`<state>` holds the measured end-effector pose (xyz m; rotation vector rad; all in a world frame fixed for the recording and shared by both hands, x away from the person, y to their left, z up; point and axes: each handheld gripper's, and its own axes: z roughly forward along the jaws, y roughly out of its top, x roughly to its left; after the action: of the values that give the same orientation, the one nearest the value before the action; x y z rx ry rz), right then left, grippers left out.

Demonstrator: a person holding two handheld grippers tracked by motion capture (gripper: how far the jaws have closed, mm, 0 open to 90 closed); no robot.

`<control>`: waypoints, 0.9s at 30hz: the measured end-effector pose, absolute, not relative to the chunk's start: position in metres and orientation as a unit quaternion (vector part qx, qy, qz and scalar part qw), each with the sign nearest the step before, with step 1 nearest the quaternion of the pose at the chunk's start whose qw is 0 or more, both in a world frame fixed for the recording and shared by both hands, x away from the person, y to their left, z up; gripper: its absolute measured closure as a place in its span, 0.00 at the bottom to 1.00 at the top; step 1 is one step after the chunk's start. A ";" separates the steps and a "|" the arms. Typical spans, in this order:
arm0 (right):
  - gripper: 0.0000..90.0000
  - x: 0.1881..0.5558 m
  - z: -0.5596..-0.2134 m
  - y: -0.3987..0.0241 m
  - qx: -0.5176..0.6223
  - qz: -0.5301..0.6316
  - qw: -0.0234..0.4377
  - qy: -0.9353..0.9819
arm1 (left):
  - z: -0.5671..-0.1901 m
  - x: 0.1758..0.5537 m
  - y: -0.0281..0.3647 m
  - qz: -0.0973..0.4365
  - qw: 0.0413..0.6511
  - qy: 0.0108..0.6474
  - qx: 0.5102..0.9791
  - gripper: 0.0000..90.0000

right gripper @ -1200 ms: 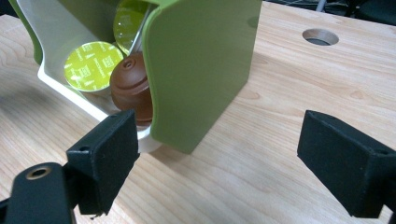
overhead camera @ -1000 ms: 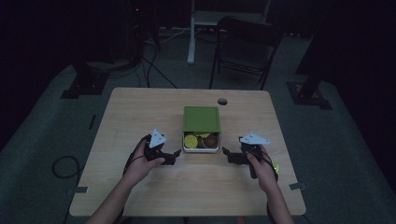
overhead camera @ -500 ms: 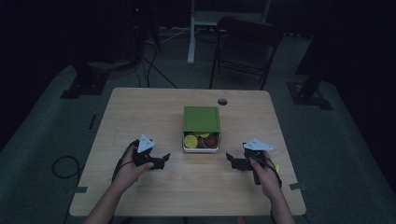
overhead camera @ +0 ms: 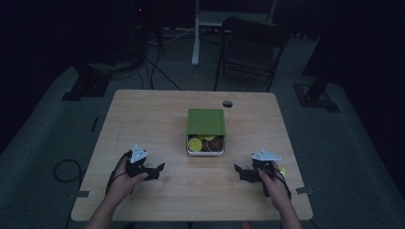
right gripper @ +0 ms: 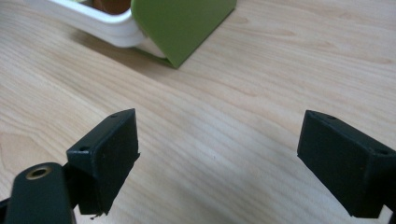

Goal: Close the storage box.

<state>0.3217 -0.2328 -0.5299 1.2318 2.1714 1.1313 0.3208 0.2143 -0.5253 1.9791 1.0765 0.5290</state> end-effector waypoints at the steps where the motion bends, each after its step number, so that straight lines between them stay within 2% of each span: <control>1: 0.14 0.320 -0.530 -0.234 0.442 0.405 0.199 0.776 | -0.526 0.320 0.216 0.209 0.401 0.429 0.782 0.04; 18: 0.14 0.307 -0.541 -0.240 0.458 0.385 0.198 0.776 | -0.541 0.298 0.248 0.217 0.377 0.476 0.764 0.04; 27: 0.14 0.299 -0.549 -0.245 0.468 0.369 0.196 0.779 | -0.537 0.284 0.264 0.222 0.377 0.500 0.747 0.04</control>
<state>0.2994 -0.2448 -0.5485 1.3114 2.1823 1.0326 0.2835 0.2643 -0.5373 1.9108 1.2794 0.5667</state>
